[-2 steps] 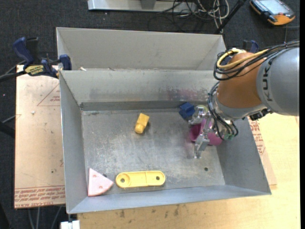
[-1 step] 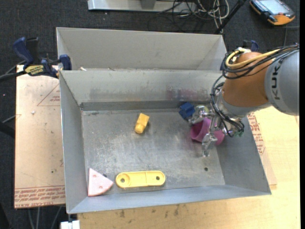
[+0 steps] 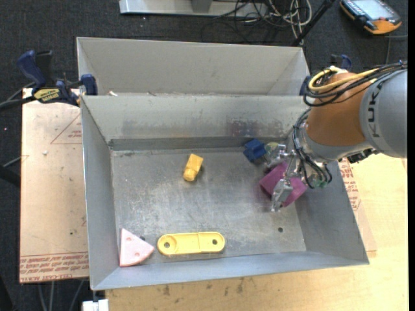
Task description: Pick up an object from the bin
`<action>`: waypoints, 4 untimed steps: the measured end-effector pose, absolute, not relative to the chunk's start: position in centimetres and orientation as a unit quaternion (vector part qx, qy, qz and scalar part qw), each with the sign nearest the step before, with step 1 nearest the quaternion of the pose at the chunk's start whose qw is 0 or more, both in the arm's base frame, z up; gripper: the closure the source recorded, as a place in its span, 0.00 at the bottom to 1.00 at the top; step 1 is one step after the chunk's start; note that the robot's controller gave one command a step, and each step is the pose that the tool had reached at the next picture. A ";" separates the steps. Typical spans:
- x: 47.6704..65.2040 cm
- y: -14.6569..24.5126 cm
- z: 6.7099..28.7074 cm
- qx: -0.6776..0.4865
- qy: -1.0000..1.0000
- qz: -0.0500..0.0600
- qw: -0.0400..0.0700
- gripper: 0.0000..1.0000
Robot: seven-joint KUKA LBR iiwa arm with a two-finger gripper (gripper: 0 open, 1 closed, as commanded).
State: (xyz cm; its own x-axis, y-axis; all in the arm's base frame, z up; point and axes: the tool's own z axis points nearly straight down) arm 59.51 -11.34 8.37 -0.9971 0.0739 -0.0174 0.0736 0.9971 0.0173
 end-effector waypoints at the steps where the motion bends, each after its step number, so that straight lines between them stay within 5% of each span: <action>1: 59.5 -11.4 8.2 0.038 0.999 0.008 0.011 0.00; 2: 59.5 -11.4 8.2 0.039 0.999 0.008 0.009 1.00; 3: 59.5 -11.4 8.2 0.039 0.999 0.008 0.009 1.00; 4: 60.6 -9.6 14.2 0.041 0.999 0.000 0.001 1.00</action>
Offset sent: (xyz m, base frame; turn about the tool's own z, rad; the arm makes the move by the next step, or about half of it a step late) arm 0.0000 0.0000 0.0000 0.0000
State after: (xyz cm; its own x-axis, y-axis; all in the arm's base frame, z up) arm 60.64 -9.65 14.16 -0.9966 0.0818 -0.0025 0.0818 0.9966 0.0010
